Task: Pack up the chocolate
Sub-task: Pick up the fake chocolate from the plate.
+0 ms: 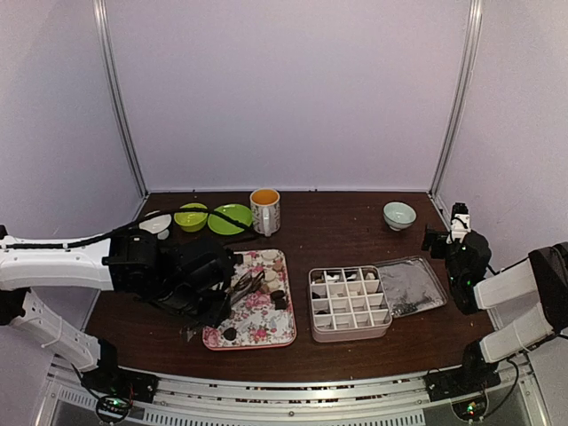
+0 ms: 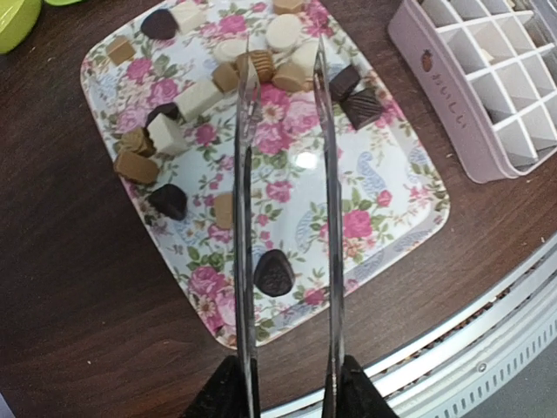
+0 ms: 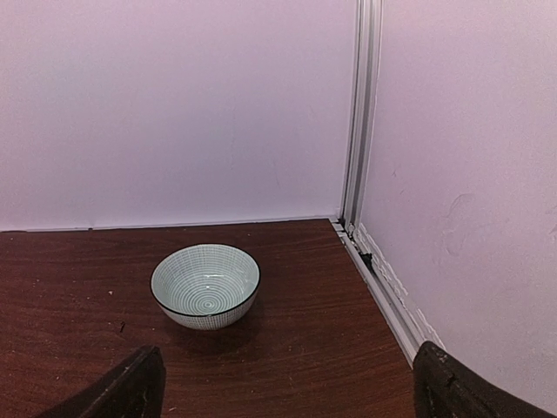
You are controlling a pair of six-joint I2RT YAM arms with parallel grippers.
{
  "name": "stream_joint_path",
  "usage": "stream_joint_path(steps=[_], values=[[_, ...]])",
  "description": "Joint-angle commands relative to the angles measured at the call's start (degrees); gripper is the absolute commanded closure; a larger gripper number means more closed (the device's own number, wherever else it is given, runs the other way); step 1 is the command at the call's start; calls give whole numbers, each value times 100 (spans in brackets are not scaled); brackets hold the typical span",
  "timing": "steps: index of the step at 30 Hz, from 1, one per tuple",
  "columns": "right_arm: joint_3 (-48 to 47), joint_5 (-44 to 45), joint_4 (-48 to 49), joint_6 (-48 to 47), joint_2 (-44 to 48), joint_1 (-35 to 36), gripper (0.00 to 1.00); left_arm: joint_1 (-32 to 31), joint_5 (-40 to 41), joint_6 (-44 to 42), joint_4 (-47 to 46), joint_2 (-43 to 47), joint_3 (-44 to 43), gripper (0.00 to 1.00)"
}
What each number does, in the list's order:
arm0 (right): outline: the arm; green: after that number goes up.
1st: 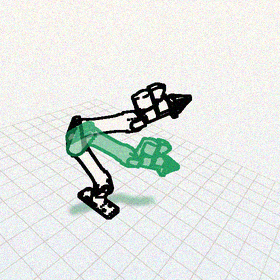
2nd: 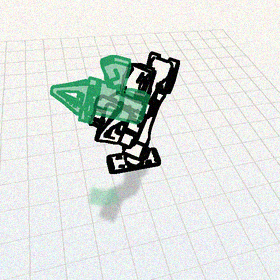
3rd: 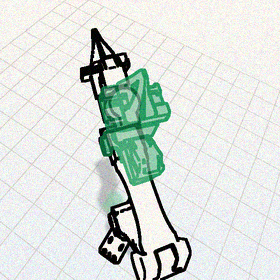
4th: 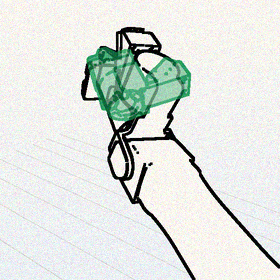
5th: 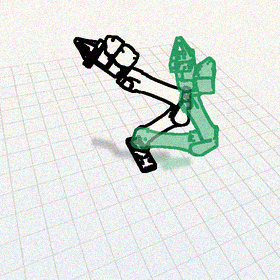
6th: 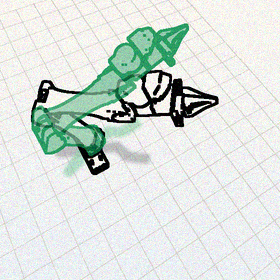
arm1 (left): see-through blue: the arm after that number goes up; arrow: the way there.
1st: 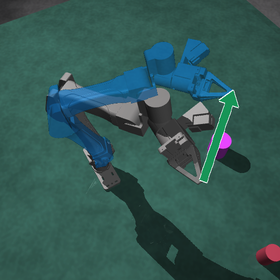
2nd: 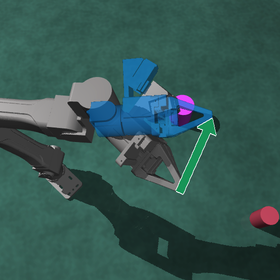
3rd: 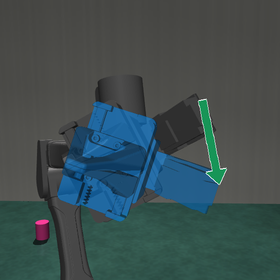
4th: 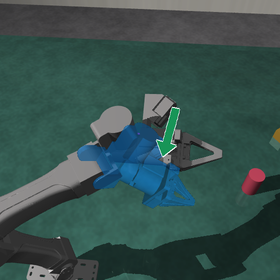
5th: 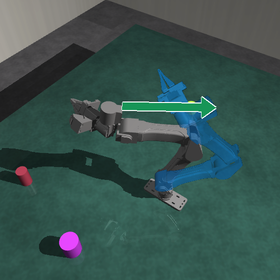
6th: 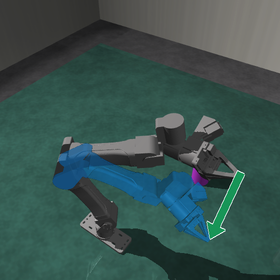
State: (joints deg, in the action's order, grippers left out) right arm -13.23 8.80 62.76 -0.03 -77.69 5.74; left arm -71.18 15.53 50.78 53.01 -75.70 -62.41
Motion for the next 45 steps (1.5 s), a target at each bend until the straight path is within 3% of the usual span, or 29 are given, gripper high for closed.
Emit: stream_joint_path(steps=[1, 10, 24, 45], values=[[-77, 17, -1, 3, -10, -29, 0, 274, 165, 190, 162, 274, 253, 64], [-78, 17, -1, 4, -10, -29, 0, 470, 232, 167, 293, 280, 415, 63], [-75, 17, -1, 3, -10, -29, 0, 1071, 228, -629, 997, -350, -241, 63], [-81, 12, -1, 3, -17, -29, 0, 1088, 166, -470, 1008, -792, -221, 63]])
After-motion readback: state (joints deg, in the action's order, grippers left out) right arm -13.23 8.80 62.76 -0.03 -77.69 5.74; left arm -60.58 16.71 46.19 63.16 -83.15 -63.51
